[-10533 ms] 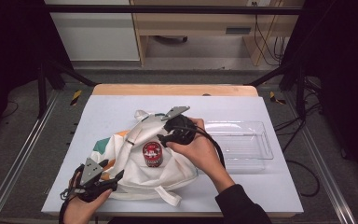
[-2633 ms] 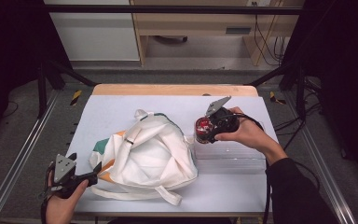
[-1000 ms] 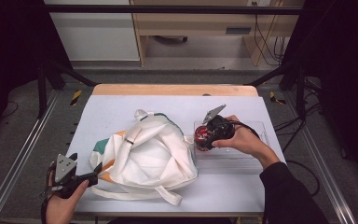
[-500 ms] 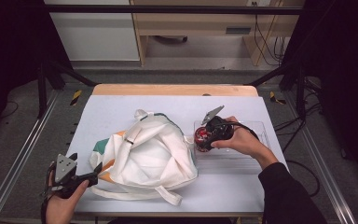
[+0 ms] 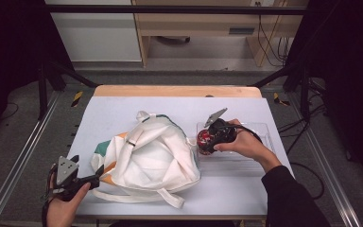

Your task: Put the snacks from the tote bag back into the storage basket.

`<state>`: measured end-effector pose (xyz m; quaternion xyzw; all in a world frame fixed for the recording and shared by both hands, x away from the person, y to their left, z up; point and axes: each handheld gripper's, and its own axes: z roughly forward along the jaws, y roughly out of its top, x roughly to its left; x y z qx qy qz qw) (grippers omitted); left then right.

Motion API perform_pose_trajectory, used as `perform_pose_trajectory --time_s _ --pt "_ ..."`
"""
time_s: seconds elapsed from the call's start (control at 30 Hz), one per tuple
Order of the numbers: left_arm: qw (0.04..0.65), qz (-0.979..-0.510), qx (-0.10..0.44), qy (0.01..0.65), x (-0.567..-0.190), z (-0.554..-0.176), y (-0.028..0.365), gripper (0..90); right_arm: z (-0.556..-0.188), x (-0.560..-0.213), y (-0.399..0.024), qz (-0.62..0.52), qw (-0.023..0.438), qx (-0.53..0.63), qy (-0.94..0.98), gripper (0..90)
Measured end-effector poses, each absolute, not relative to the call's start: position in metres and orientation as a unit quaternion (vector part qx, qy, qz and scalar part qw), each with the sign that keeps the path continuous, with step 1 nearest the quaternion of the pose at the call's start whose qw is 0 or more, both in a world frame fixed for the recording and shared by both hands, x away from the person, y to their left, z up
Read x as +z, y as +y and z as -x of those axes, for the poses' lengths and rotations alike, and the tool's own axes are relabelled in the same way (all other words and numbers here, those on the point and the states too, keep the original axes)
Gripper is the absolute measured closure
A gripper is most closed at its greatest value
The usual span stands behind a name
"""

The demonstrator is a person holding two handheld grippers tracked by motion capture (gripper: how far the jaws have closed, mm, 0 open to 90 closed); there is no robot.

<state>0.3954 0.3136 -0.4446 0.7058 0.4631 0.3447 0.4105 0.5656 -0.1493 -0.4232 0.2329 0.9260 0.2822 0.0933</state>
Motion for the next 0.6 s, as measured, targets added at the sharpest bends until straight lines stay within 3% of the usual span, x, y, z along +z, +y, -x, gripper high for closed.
perform_pose_trajectory --time_s 0.6 --pt "0.410 -0.707 0.344 0.462 -0.4449 -0.3955 0.3133 6.3 -0.5636 -0.4233 -0.1481 -0.242 0.089 0.275 0.926 25.7"
